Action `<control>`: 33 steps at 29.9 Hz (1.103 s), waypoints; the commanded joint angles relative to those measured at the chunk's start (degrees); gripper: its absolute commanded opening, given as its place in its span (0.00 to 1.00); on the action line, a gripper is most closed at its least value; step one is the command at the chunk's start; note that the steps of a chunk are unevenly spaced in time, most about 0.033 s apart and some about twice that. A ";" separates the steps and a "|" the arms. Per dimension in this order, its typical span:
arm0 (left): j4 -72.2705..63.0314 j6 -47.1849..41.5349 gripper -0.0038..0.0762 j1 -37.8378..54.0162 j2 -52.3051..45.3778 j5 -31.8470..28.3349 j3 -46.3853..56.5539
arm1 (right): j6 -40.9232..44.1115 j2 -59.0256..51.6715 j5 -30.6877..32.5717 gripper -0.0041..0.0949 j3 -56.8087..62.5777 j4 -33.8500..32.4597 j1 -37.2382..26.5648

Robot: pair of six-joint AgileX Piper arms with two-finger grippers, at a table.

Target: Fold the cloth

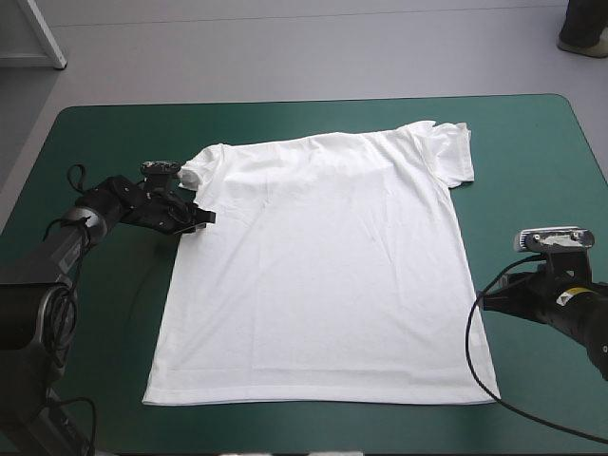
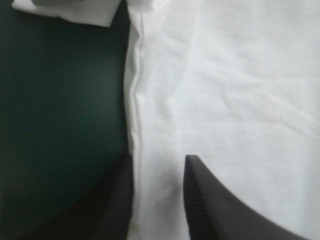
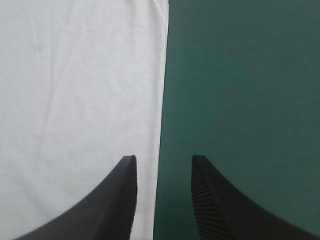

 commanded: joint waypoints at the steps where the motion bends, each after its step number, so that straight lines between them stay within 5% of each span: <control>1: -0.24 -0.25 0.09 -0.61 -1.34 2.08 -0.87 | -0.43 -0.03 -3.16 0.39 -1.96 0.69 -0.21; 14: 5.41 -2.11 0.07 -0.61 -1.34 2.57 -0.87 | -7.79 4.35 -8.41 0.46 -4.10 6.57 -0.21; 24: 3.87 -2.11 0.07 -0.61 -1.34 3.24 -0.87 | -12.34 24.58 -12.53 0.46 -13.58 10.91 -0.10; 33: 2.97 -2.11 0.07 -0.61 -1.34 3.65 -0.87 | -13.21 41.61 -9.64 0.46 -24.58 12.22 0.01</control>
